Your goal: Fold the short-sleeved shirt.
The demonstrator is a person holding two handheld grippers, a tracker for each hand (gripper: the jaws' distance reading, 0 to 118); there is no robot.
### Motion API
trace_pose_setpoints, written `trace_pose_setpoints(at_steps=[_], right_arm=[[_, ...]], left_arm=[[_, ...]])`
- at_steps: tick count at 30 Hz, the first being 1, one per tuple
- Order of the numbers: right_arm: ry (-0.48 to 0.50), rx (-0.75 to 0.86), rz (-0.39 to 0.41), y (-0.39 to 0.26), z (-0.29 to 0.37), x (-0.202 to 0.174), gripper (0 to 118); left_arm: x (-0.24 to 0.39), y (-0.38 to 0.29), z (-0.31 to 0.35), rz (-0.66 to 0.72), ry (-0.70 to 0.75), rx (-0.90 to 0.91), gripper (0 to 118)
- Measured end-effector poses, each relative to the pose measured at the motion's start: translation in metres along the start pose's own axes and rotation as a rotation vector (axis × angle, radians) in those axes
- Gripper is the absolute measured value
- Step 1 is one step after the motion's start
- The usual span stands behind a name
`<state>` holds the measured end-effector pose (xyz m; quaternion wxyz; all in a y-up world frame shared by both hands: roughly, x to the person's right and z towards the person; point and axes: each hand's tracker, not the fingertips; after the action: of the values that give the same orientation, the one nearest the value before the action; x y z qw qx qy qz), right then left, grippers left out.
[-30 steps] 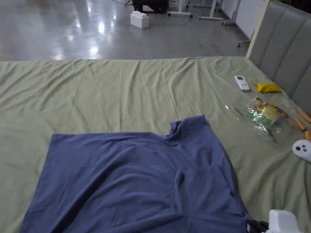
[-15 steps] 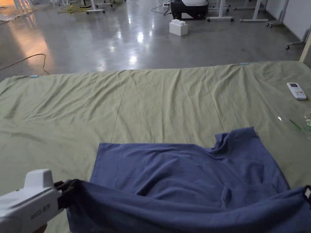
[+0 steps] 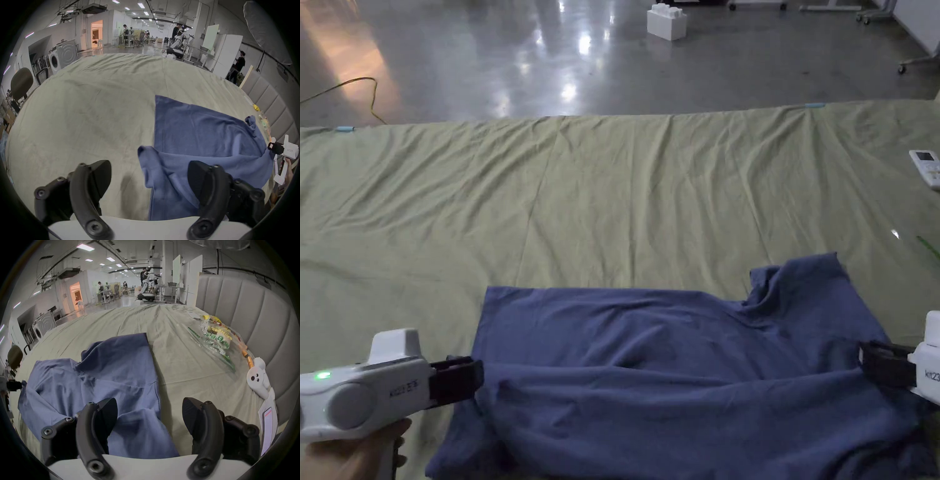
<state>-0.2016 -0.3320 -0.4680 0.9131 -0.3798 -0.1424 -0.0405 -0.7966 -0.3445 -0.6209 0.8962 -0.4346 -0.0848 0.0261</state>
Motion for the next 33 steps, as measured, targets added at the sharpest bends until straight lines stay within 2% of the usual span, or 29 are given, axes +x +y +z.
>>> trace_pose_setpoints(at_steps=[3, 5, 8, 12, 14, 16, 17, 19, 20, 21, 22, 23, 24, 25, 26, 27, 28, 30, 31, 33], right_arm=[[0.019, 0.093, 0.031, -0.007, 0.032, 0.006, 82], [0.026, 0.149, 0.079, -0.012, 0.065, 0.006, 82], [0.038, 0.313, 0.166, -0.030, 0.128, -0.005, 82], [0.077, 0.499, 0.135, -0.055, 0.213, -0.026, 82], [0.076, 0.556, 0.101, -0.066, 0.245, -0.038, 82], [0.100, 0.645, 0.091, -0.077, 0.276, -0.049, 82], [0.122, 0.617, 0.046, -0.083, 0.285, -0.055, 82], [0.131, 0.642, 0.033, -0.092, 0.301, -0.060, 82], [0.144, 0.634, 0.019, -0.093, 0.308, -0.063, 80], [0.169, 0.591, -0.037, -0.095, 0.313, -0.065, 72], [0.196, 0.585, -0.070, -0.098, 0.319, -0.065, 62], [0.206, 0.601, -0.084, -0.099, 0.324, -0.066, 50], [0.200, 0.613, -0.084, -0.098, 0.332, -0.067, 35], [0.204, 0.610, -0.083, -0.096, 0.336, -0.067, 21], [0.203, 0.609, -0.080, -0.096, 0.338, -0.069, 11], [0.171, 0.656, -0.051, -0.094, 0.341, -0.070, 6], [0.161, 0.669, -0.026, -0.092, 0.343, -0.070, 3], [0.153, 0.638, -0.039, -0.088, 0.344, -0.070, 0], [0.125, 0.686, -0.014, -0.087, 0.346, -0.070, 0], [0.154, 0.662, -0.031, -0.088, 0.346, -0.071, 0]], left_arm=[[-0.003, -0.006, 0.043, 0.018, -0.049, 0.106, 97], [-0.001, -0.009, 0.081, -0.024, -0.044, 0.200, 97], [0.023, -0.031, 0.172, -0.116, -0.057, 0.386, 97], [0.058, -0.064, 0.277, -0.285, -0.040, 0.603, 96], [0.066, -0.079, 0.303, -0.335, -0.038, 0.646, 97], [0.078, -0.092, 0.325, -0.244, 0.053, 0.651, 96], [0.072, -0.098, 0.324, -0.192, 0.086, 0.646, 96], [0.073, -0.113, 0.338, -0.124, 0.059, 0.690, 94], [0.076, -0.120, 0.344, -0.107, 0.056, 0.715, 91], [0.086, -0.128, 0.350, -0.102, 0.083, 0.739, 79], [0.093, -0.133, 0.354, -0.123, 0.103, 0.742, 63], [0.097, -0.136, 0.358, -0.152, 0.095, 0.752, 38], [0.102, -0.138, 0.361, -0.205, 0.064, 0.762, 7], [0.109, -0.139, 0.363, -0.234, 0.047, 0.767, 6], [0.117, -0.143, 0.367, -0.243, 0.076, 0.794, 5], [0.120, -0.147, 0.372, -0.263, 0.084, 0.842, 2], [0.120, -0.148, 0.377, -0.259, 0.056, 0.865, 2], [0.119, -0.142, 0.381, -0.212, -0.022, 0.831, 2], [0.118, -0.140, 0.383, -0.189, -0.037, 0.831, 2], [0.116, -0.137, 0.384, -0.180, -0.028, 0.842, 2]])
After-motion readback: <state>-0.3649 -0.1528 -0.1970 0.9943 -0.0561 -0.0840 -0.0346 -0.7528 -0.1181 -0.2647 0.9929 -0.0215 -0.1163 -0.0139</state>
